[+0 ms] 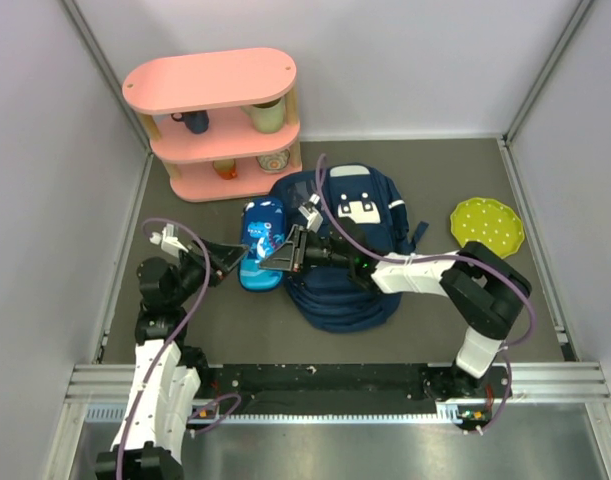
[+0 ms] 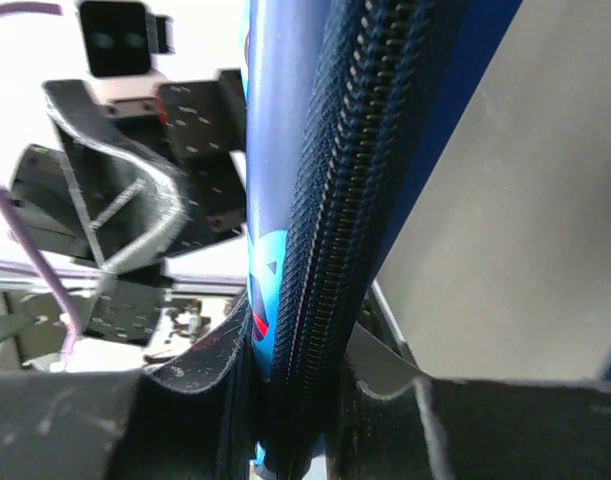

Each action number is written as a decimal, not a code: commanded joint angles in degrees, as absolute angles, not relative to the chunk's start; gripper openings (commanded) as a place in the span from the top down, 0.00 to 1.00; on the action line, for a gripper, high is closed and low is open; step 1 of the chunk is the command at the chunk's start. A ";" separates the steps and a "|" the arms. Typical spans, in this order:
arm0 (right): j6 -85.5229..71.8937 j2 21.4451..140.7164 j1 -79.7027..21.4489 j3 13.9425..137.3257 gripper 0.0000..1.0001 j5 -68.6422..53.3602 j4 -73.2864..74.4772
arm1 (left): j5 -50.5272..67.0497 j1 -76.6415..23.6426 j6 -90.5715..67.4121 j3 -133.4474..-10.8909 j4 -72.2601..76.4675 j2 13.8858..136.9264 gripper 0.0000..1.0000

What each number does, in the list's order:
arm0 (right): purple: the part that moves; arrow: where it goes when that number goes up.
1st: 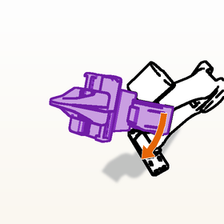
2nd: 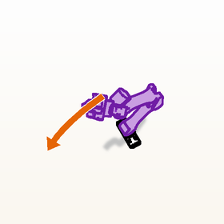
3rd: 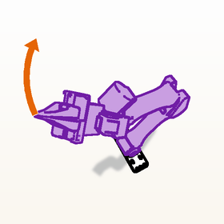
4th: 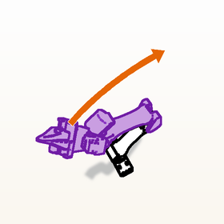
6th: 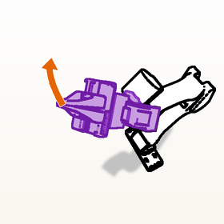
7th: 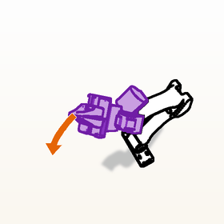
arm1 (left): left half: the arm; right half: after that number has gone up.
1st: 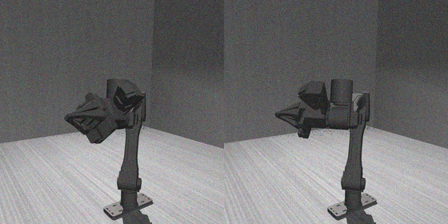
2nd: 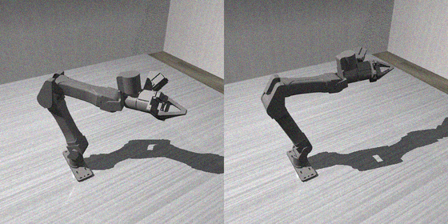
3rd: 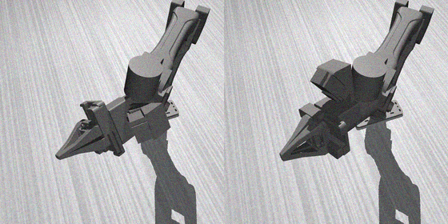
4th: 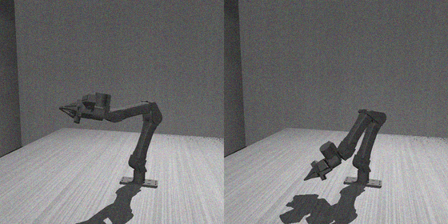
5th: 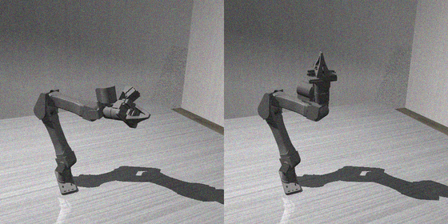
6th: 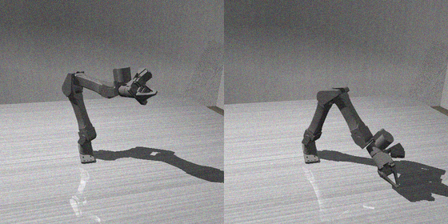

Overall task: Pack the student bag
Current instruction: Pick up the stationery from the center of the board, then place the stationery in the student bag.

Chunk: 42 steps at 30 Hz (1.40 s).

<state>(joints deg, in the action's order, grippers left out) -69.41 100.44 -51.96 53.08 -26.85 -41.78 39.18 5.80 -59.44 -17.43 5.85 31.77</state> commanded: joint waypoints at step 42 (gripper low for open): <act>-40.96 29.44 -30.15 43.06 0.95 26.36 38.32 | -13.52 -61.86 1.56 -61.78 -24.96 73.90 0.01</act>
<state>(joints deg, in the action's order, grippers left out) -41.23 30.96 -31.09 38.79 20.53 36.82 -7.77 -57.91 -6.59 -58.02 -24.51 69.52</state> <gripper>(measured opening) 0.248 0.987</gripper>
